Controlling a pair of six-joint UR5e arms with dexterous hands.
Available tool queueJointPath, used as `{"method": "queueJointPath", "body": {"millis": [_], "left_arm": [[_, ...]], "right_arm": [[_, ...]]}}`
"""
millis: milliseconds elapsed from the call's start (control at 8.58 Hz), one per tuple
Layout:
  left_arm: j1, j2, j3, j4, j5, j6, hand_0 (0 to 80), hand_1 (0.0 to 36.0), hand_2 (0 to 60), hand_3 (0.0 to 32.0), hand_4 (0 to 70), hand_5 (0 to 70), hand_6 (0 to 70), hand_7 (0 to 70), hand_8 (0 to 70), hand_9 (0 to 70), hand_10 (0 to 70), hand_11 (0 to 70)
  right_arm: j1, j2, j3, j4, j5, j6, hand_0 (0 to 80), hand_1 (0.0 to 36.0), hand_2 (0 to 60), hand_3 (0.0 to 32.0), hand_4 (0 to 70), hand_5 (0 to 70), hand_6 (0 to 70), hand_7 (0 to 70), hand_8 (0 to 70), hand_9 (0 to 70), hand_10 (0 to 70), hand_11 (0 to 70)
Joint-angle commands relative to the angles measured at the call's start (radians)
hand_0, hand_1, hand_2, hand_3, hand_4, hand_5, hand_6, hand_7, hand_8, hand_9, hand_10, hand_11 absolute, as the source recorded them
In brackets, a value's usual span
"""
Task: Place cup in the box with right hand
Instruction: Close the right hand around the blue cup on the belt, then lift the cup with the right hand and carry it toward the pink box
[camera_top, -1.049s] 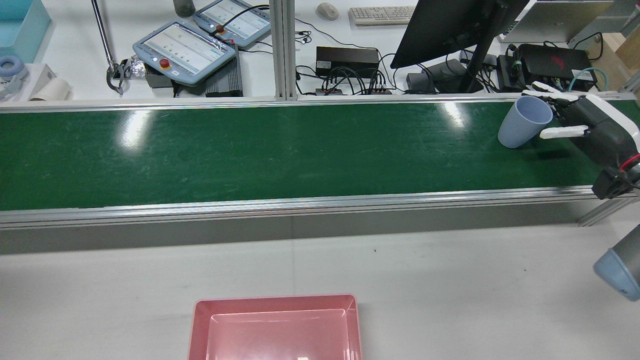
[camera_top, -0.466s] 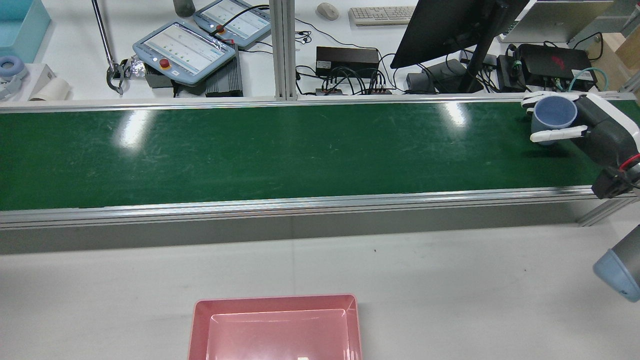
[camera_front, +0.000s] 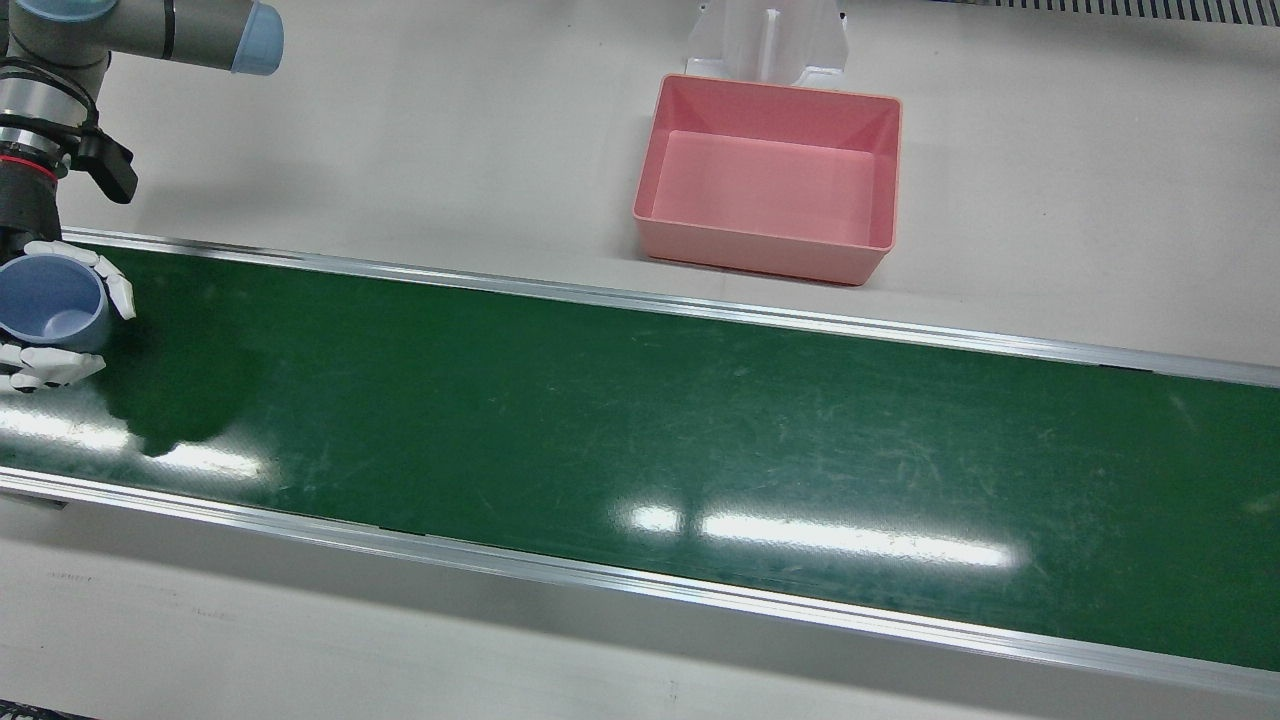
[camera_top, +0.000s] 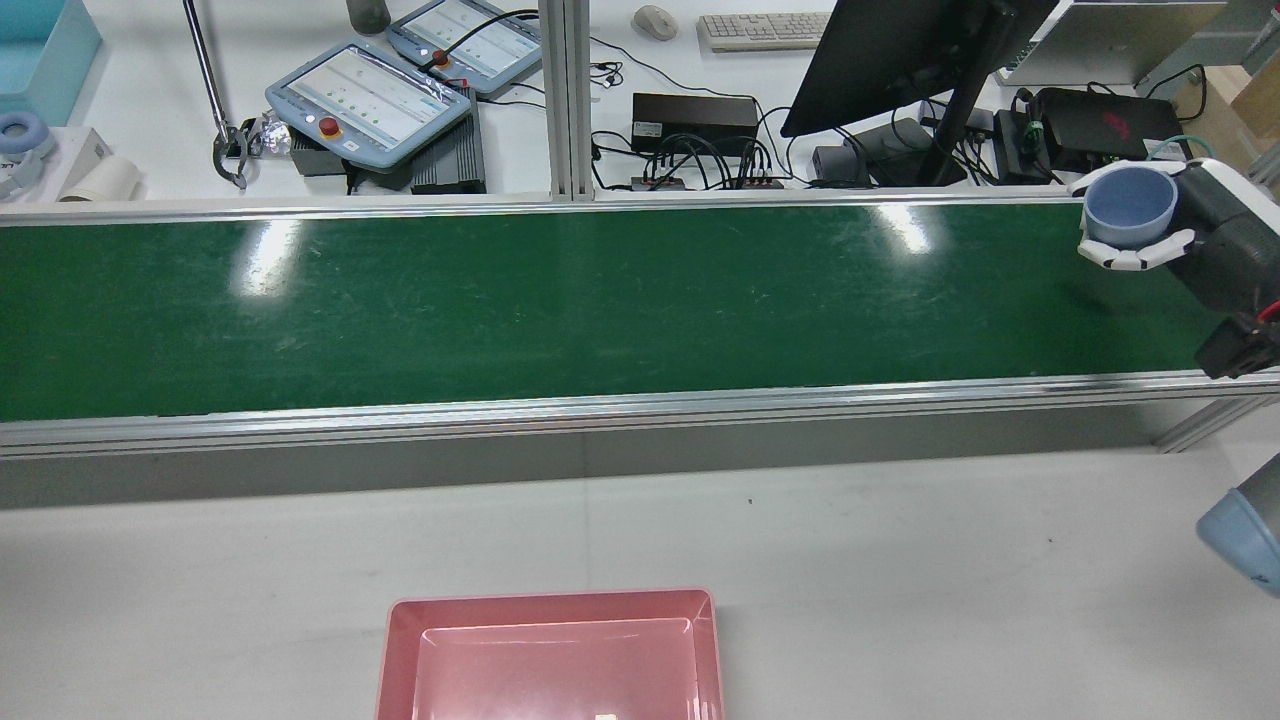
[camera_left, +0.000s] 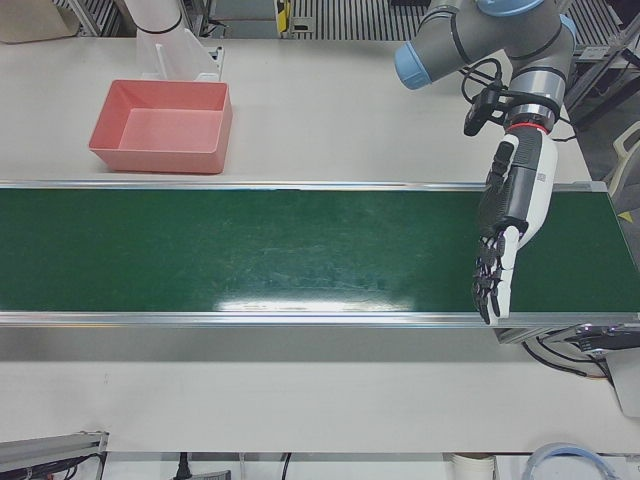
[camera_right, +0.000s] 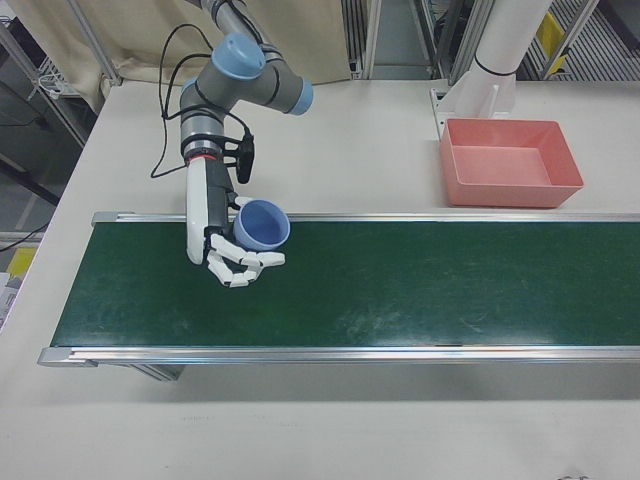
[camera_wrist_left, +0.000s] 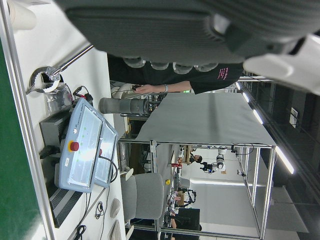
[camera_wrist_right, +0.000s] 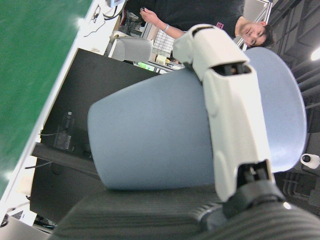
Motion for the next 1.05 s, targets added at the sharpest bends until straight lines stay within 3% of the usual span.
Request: {"method": "queueJointPath", "body": {"millis": [0,117,233,350,466,583,932], "left_arm": [[-0.001,0.000,0.000,-0.001,-0.001,0.000,0.0,0.0,0.0,0.0,0.0,0.0,0.0,0.0,0.0,0.0,0.0,0.0],[-0.001,0.000,0.000,-0.001,0.000,0.000,0.0,0.0,0.0,0.0,0.0,0.0,0.0,0.0,0.0,0.0,0.0,0.0],[-0.001,-0.001,0.000,-0.001,0.000,0.000,0.0,0.0,0.0,0.0,0.0,0.0,0.0,0.0,0.0,0.0,0.0,0.0],[0.001,-0.001,0.000,0.001,0.000,0.000,0.0,0.0,0.0,0.0,0.0,0.0,0.0,0.0,0.0,0.0,0.0,0.0],[0.001,0.000,0.000,0.001,0.000,0.000,0.0,0.0,0.0,0.0,0.0,0.0,0.0,0.0,0.0,0.0,0.0,0.0],[-0.001,0.000,-0.002,0.001,0.000,0.000,0.0,0.0,0.0,0.0,0.0,0.0,0.0,0.0,0.0,0.0,0.0,0.0],[-0.001,-0.001,0.000,-0.001,-0.001,0.000,0.0,0.0,0.0,0.0,0.0,0.0,0.0,0.0,0.0,0.0,0.0,0.0]], "right_arm": [[-0.020,0.070,0.211,-0.167,0.001,-0.018,80.0,36.0,60.0,0.0,31.4,22.0,35.7,70.0,48.5,70.0,35.4,54.1],[-0.084,0.092,0.265,-0.206,0.006,-0.043,79.3,36.0,60.0,0.0,28.0,21.9,35.5,70.0,48.4,70.0,35.1,53.7],[-0.202,0.118,0.319,-0.240,0.057,-0.073,79.7,36.0,60.0,0.0,28.3,22.0,35.7,70.0,48.4,70.0,34.9,53.5],[-0.369,0.139,0.386,-0.261,0.164,-0.118,80.0,36.0,60.0,0.0,27.2,22.0,35.6,70.0,48.0,70.0,34.4,52.8],[-0.537,0.167,0.449,-0.261,0.276,-0.179,80.0,36.0,60.0,0.0,33.0,21.8,35.6,70.0,47.3,70.0,33.6,51.8],[-0.679,0.219,0.483,-0.261,0.370,-0.268,80.0,36.0,60.0,0.0,34.6,21.6,35.5,70.0,46.9,70.0,33.2,51.2],[-0.853,0.268,0.480,-0.249,0.406,-0.382,73.4,36.0,60.0,0.0,26.3,20.5,33.1,70.0,44.7,69.9,31.9,49.4]]}}
